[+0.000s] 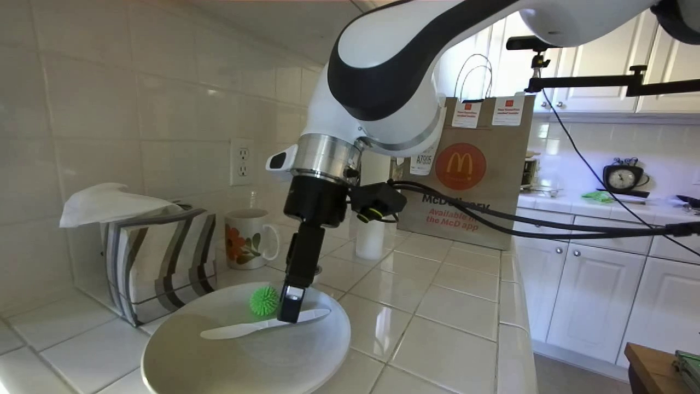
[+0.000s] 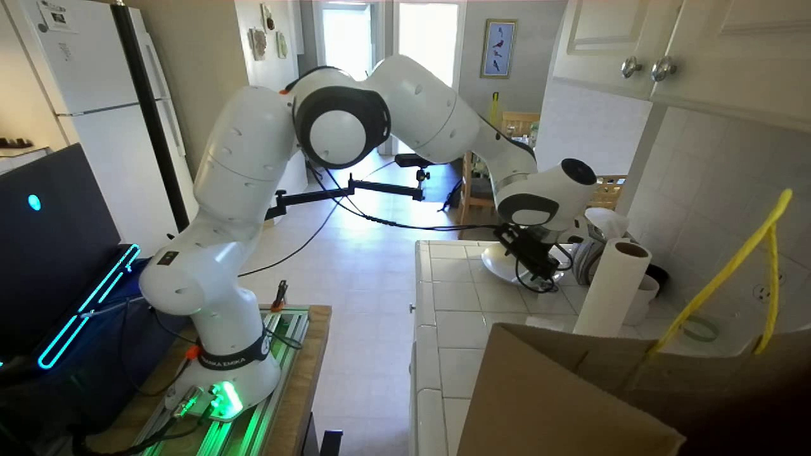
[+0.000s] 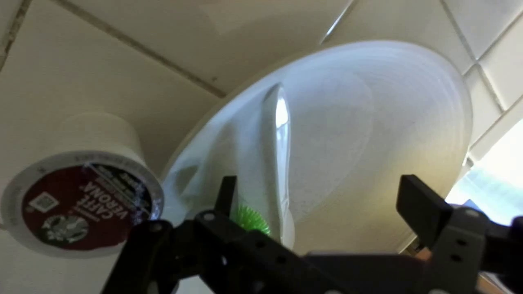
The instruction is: Pick up the plastic knife and try to cut the green object on the plate
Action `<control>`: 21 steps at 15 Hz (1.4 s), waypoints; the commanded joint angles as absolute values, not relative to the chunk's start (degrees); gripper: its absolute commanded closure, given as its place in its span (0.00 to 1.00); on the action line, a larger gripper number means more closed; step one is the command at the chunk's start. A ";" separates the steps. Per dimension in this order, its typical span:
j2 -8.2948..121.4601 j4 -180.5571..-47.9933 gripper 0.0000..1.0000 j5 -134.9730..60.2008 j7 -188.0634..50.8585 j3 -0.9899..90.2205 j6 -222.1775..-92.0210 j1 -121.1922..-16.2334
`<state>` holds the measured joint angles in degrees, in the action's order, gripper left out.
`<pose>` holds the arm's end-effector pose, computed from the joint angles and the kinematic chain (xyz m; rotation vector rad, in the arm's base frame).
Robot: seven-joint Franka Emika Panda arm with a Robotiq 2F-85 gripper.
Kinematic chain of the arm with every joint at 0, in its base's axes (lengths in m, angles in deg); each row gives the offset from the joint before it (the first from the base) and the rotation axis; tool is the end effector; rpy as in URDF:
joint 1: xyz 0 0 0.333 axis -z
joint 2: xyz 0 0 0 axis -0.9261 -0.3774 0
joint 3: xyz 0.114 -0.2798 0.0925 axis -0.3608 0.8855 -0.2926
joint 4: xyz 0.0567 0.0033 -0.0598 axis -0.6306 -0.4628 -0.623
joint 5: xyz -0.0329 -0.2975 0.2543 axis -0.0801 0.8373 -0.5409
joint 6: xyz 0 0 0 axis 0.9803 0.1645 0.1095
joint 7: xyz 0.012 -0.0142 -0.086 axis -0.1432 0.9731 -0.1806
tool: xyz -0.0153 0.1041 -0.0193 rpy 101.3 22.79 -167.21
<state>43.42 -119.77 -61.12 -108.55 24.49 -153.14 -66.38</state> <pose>0.6582 0.1603 0.3107 -2.6108 -0.8123 -0.1885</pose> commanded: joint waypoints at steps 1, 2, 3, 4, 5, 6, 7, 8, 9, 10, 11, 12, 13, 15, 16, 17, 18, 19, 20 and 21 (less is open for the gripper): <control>41.54 -117.51 0.00 -63.22 -110.25 23.62 -151.19 -65.58; 41.45 -117.54 0.00 -63.21 -110.13 23.69 -151.05 -65.59; 41.40 -117.60 0.00 -63.41 -110.22 23.63 -151.02 -65.49; 41.41 -117.69 0.00 -63.59 -110.26 23.61 -150.94 -65.41; 41.44 -117.71 0.00 -63.72 -110.19 23.66 -150.83 -65.40; 41.53 -117.76 0.02 -63.95 -110.33 23.60 -150.87 -65.33; 41.56 -117.76 0.09 -64.02 -110.30 23.63 -150.89 -65.33; 41.54 -117.72 0.14 -64.20 -110.36 23.62 -150.87 -65.28; 41.51 -117.65 0.21 -64.38 -110.37 23.62 -150.82 -65.25; 41.46 -117.52 0.28 -64.58 -110.26 23.63 -150.73 -65.26; 41.48 -117.49 0.31 -64.76 -110.18 23.60 -150.57 -65.29; 41.63 -117.59 0.28 -64.75 -110.03 23.60 -150.30 -65.36; 41.81 -117.78 0.25 -64.61 -110.06 23.63 -150.09 -65.42; 42.19 -118.32 0.20 -64.34 -109.67 23.88 -149.54 -65.45; 42.28 -118.49 0.21 -64.37 -109.57 23.98 -149.23 -65.40; 42.48 -118.79 0.21 -64.37 -109.57 24.06 -148.87 -65.33; 42.65 -119.04 0.23 -64.39 -109.49 24.13 -148.49 -65.29; 42.83 -119.40 0.24 -64.64 -109.42 24.14 -148.26 -65.19; 42.97 -119.70 0.25 -64.79 -109.41 24.16 -148.09 -65.11; 43.10 -119.96 0.26 -64.82 -109.35 24.24 -147.96 -65.04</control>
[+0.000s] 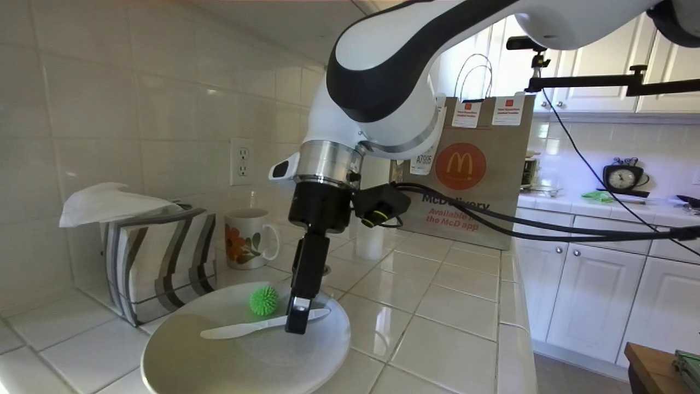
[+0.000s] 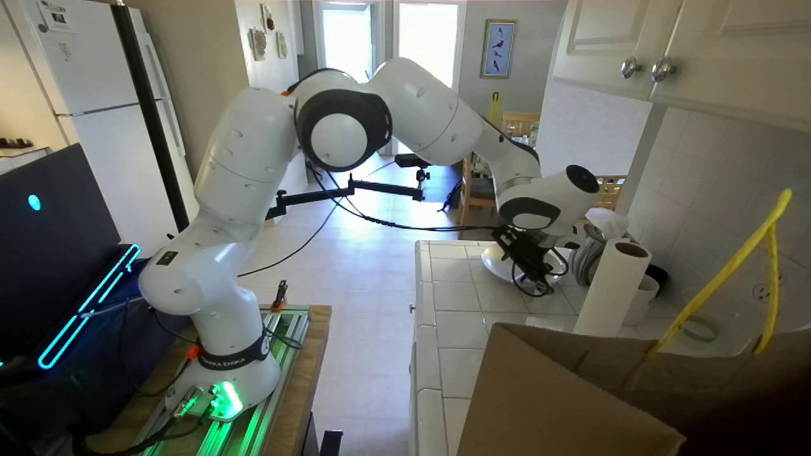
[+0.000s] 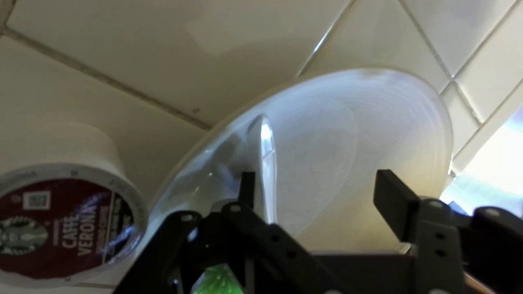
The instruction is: Pick up the plastic knife and try to cut the green object on the plate
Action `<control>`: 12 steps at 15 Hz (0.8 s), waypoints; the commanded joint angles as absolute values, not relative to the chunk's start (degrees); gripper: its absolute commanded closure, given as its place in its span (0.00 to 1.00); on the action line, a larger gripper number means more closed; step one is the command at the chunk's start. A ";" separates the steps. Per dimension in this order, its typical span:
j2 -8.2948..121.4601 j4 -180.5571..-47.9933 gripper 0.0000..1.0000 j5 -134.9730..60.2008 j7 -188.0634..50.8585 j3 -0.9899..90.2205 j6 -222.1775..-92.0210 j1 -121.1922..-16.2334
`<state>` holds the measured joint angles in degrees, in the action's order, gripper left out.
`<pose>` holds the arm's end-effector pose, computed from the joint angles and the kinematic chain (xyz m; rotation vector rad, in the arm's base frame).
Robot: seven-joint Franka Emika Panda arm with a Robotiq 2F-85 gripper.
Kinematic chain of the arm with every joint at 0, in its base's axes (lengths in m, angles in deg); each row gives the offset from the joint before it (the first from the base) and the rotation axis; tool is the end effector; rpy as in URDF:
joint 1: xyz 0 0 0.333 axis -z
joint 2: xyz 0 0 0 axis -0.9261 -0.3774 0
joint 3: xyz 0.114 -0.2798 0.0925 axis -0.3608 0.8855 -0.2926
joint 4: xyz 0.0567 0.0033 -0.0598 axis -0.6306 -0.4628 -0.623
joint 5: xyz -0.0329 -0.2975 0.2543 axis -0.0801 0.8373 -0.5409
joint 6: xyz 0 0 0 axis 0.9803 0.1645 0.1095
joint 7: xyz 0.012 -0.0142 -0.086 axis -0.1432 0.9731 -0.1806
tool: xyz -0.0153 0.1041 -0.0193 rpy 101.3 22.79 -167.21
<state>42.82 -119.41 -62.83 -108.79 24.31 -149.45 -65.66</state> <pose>0.6542 0.1572 0.3024 -2.5750 -0.7839 -0.1083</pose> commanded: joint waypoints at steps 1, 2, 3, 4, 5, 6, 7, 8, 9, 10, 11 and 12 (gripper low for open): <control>43.17 -120.07 0.27 -64.88 -109.32 24.28 -147.92 -64.98; 43.23 -120.14 0.30 -64.94 -109.32 24.32 -147.88 -64.92; 43.23 -120.17 0.32 -65.03 -109.31 24.33 -147.89 -64.86; 43.29 -120.23 0.35 -65.11 -109.28 24.37 -147.85 -64.83; 43.31 -120.29 0.36 -65.16 -109.26 24.39 -147.84 -64.80; 43.29 -120.29 0.41 -65.20 -109.23 24.43 -147.80 -64.75; 43.28 -120.26 0.43 -65.13 -109.06 24.52 -147.67 -64.82; 43.29 -120.26 0.50 -65.05 -108.99 24.59 -147.61 -64.83; 43.29 -120.22 0.46 -64.98 -108.97 24.62 -147.51 -64.86; 43.30 -120.22 0.49 -64.98 -108.97 24.61 -147.49 -64.87; 43.30 -120.20 0.51 -64.83 -108.85 24.69 -147.39 -64.95; 43.32 -120.25 0.55 -64.82 -108.82 24.72 -147.39 -64.97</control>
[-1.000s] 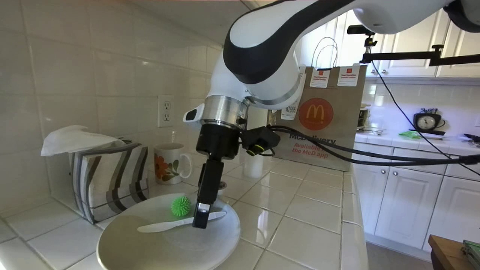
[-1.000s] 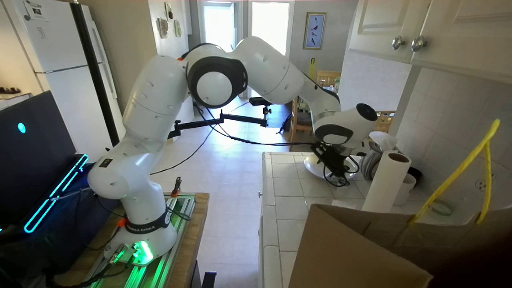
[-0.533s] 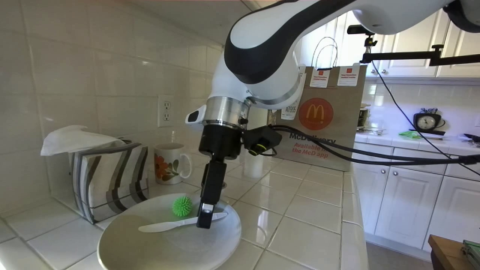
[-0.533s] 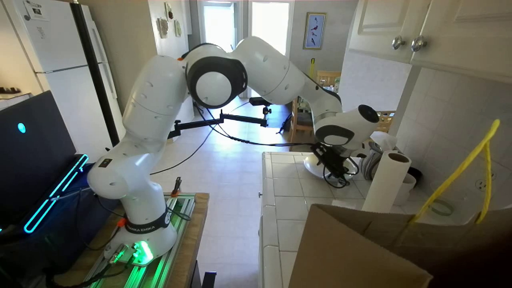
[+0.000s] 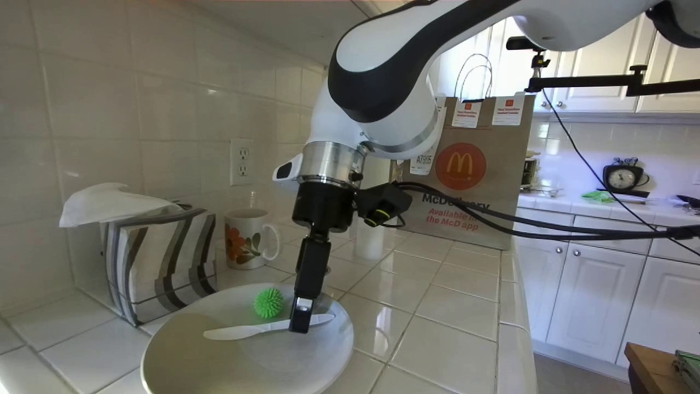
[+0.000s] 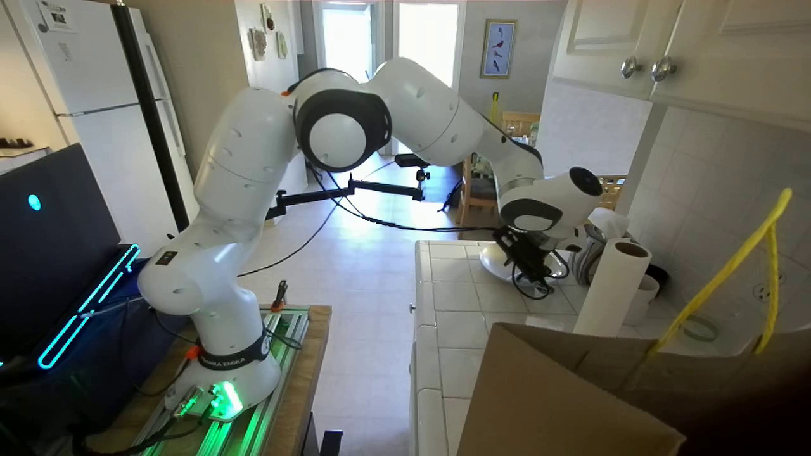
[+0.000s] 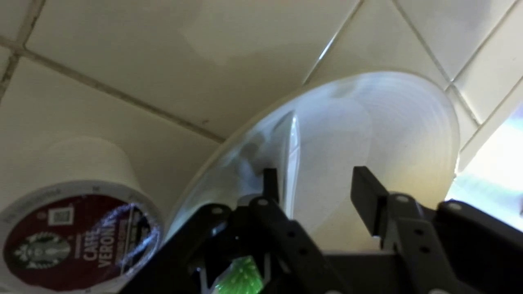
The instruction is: Pick up the plastic knife and try to cut the green object on the plate
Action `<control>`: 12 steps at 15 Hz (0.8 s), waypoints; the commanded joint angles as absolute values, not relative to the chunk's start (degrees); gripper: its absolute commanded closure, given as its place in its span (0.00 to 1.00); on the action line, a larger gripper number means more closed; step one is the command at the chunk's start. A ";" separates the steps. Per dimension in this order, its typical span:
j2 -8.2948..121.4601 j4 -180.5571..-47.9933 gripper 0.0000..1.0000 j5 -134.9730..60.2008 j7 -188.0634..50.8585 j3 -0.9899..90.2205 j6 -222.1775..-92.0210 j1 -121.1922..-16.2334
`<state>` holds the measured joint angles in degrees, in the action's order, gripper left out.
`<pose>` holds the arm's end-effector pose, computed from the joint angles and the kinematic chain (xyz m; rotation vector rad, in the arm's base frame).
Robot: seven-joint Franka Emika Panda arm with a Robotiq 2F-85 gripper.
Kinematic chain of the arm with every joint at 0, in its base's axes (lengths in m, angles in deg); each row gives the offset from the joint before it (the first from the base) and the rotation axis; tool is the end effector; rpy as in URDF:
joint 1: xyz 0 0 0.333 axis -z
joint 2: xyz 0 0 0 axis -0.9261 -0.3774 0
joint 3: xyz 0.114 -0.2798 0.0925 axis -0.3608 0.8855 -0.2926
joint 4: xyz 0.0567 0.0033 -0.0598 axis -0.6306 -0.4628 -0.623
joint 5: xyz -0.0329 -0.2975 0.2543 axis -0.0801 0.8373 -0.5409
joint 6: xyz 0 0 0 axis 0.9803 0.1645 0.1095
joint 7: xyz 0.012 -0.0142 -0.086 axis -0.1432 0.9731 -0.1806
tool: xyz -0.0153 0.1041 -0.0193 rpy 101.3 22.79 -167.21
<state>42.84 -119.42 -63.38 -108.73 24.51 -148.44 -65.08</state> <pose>0.6543 0.1495 0.3011 -2.5713 -0.7602 -0.0903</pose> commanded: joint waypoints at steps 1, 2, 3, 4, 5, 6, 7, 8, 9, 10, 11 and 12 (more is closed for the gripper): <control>43.31 -120.24 0.57 -64.85 -108.85 24.73 -147.31 -64.95; 43.38 -120.28 0.61 -64.77 -108.74 24.79 -147.27 -64.99; 43.38 -120.33 0.66 -64.68 -108.70 24.86 -147.20 -65.02; 43.41 -120.34 0.67 -64.61 -108.68 24.89 -147.17 -65.06; 43.41 -120.38 0.74 -64.55 -108.66 24.95 -147.03 -65.08; 43.46 -120.48 0.76 -64.43 -108.56 25.03 -146.98 -65.14; 43.49 -120.46 0.78 -64.36 -108.51 25.07 -146.98 -65.17; 43.54 -120.55 0.86 -64.11 -108.25 25.21 -146.85 -65.30; 43.55 -120.64 0.85 -64.07 -108.19 25.23 -146.86 -65.32; 43.58 -120.61 0.97 -63.88 -108.05 25.33 -146.86 -65.41; 43.64 -120.66 0.98 -63.64 -107.80 25.45 -146.84 -65.55; 43.70 -120.64 0.97 -63.51 -107.75 25.51 -146.90 -65.66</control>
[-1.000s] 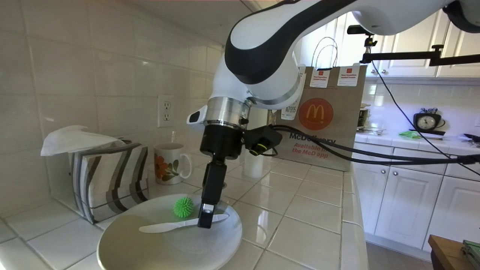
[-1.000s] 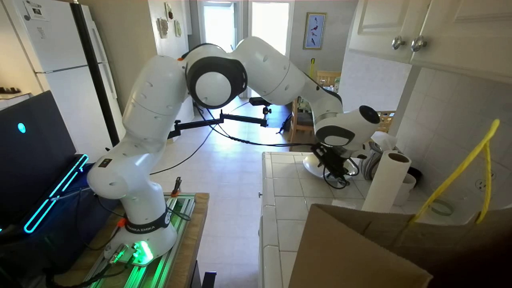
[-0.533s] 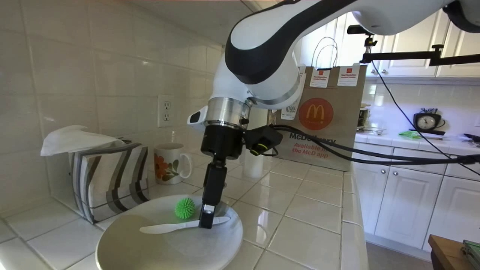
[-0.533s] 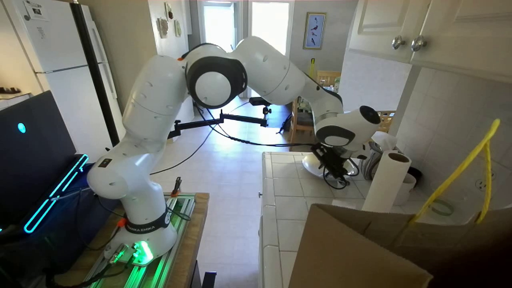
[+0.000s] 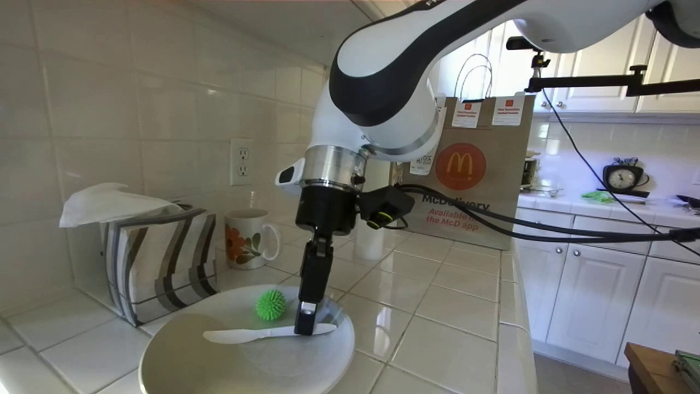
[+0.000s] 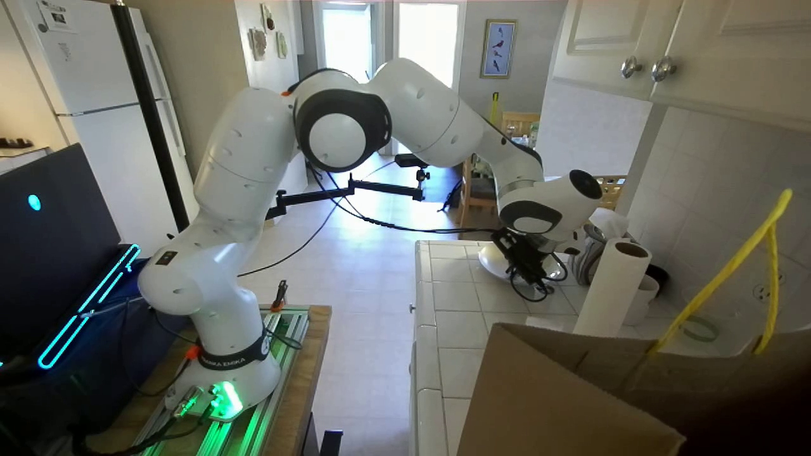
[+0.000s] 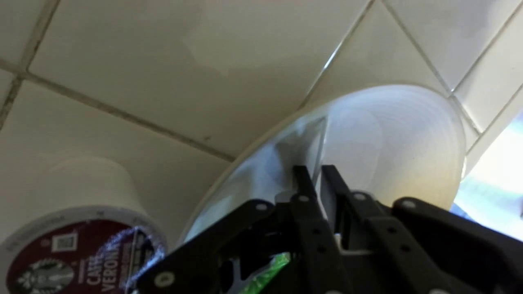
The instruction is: Pick up the plastic knife and try to cut the green object on the plate
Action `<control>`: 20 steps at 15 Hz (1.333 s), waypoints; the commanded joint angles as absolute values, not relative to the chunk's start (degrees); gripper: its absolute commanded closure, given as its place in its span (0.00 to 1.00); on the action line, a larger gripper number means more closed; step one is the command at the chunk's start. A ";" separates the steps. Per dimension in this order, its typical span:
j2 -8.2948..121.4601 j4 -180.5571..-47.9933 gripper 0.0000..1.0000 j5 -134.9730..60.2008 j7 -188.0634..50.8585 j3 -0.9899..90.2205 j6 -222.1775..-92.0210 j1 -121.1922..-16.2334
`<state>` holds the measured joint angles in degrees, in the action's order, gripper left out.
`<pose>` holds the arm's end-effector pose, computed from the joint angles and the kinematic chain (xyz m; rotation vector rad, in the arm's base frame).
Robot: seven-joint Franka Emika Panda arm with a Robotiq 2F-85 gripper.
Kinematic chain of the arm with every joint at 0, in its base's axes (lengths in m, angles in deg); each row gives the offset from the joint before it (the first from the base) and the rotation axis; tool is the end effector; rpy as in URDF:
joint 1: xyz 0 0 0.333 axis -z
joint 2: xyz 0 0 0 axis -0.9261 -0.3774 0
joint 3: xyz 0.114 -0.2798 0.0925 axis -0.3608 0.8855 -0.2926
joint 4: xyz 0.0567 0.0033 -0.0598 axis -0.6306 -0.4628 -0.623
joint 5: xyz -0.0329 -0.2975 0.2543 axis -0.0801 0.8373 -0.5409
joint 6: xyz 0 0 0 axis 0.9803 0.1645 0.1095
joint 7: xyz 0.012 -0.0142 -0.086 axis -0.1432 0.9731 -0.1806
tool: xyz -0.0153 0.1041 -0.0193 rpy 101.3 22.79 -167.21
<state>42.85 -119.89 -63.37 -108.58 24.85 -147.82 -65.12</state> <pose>0.6514 0.1470 0.2963 -2.5729 -0.7532 -0.0649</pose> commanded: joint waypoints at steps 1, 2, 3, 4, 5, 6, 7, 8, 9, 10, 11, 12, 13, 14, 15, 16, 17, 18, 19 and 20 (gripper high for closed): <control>43.95 -120.70 1.00 -62.61 -107.13 25.84 -147.05 -66.17; 44.20 -120.69 1.00 -62.11 -106.72 25.95 -147.12 -66.54; 44.81 -120.79 0.99 -59.51 -105.33 26.77 -147.25 -67.90; 45.58 -120.89 0.99 -57.25 -104.37 27.22 -147.13 -69.03; 46.21 -120.95 0.99 -54.87 -103.41 27.63 -147.20 -70.11; 47.09 -121.06 0.99 -51.92 -102.27 28.08 -147.10 -71.40; 48.34 -121.40 0.99 -48.32 -100.84 28.57 -147.02 -72.93; 49.19 -121.53 0.99 -45.19 -99.30 28.92 -147.10 -74.15; 50.33 -121.73 0.99 -41.97 -97.49 29.32 -147.04 -75.54; 51.11 -121.68 0.99 -38.75 -95.91 29.73 -146.94 -76.84; 52.12 -121.82 0.99 -35.44 -94.21 30.10 -146.81 -78.17; 52.89 -121.85 0.99 -32.07 -92.69 30.53 -146.44 -79.32; 53.77 -122.32 0.99 -28.74 -91.26 30.99 -146.26 -80.30; 54.54 -122.60 0.99 -25.42 -89.94 31.38 -146.10 -81.23; 55.57 -123.43 0.99 -22.09 -88.45 31.81 -145.96 -82.01; 56.51 -124.09 0.99 -18.69 -86.88 32.25 -145.65 -82.69; 57.57 -125.08 0.99 -15.32 -84.99 32.78 -145.60 -83.22; 58.32 -125.84 0.99 -11.87 -82.72 33.28 -145.53 -83.75; 58.78 -126.47 0.99 -8.54 -80.11 33.75 -145.54 -84.24; 59.06 -126.81 0.99 -6.28 -78.37 33.79 -145.19 -84.46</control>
